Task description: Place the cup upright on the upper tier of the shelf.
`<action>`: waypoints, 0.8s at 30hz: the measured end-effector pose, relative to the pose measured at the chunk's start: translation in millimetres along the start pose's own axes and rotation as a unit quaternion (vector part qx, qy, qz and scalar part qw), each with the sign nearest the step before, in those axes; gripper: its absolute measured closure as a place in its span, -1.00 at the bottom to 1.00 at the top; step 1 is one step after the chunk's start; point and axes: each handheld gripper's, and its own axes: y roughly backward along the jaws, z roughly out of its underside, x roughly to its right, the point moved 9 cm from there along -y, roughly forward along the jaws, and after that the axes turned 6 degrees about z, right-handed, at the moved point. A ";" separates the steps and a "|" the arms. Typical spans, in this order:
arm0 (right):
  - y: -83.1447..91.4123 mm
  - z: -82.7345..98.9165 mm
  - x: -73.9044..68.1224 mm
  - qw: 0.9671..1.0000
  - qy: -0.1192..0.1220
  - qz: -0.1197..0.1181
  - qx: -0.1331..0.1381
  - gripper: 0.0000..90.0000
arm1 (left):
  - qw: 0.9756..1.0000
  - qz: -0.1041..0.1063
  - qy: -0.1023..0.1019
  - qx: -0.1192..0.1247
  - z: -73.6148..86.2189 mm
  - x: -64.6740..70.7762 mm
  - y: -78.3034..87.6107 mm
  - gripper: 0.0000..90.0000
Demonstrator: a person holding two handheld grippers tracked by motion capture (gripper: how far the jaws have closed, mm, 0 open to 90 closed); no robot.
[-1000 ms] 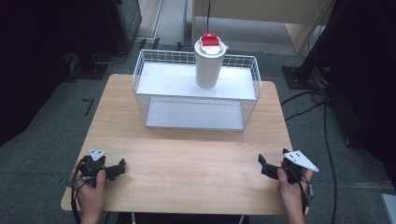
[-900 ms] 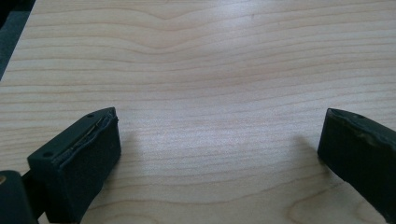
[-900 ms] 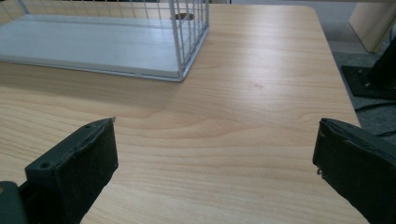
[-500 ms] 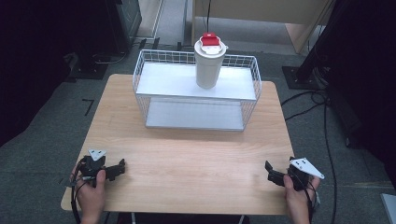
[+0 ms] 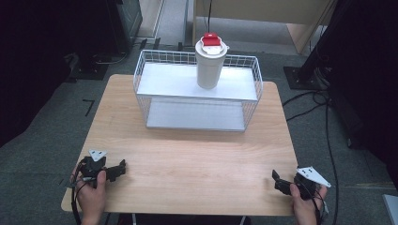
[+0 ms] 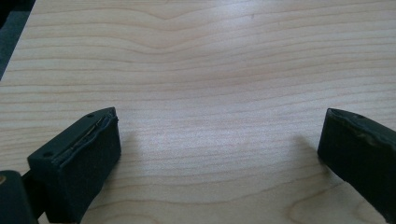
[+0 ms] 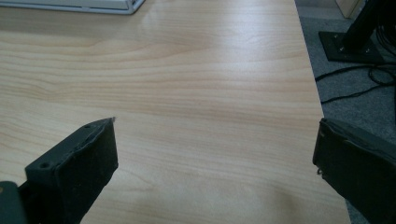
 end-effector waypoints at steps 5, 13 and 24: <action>1.7 4.0 1.2 1.000 0.000 0.000 -0.006 -1.00 | 1.000 0.000 0.000 0.000 0.0 0.0 0.0 -1.00; 2.2 13.4 -0.2 0.999 0.016 0.001 -0.042 -1.00 | 1.000 0.000 0.000 0.000 0.1 0.0 0.0 -1.00; -3.8 22.3 -8.4 0.994 0.048 -0.019 -0.094 -1.00 | 1.000 0.000 0.000 0.000 0.0 0.1 0.0 -1.00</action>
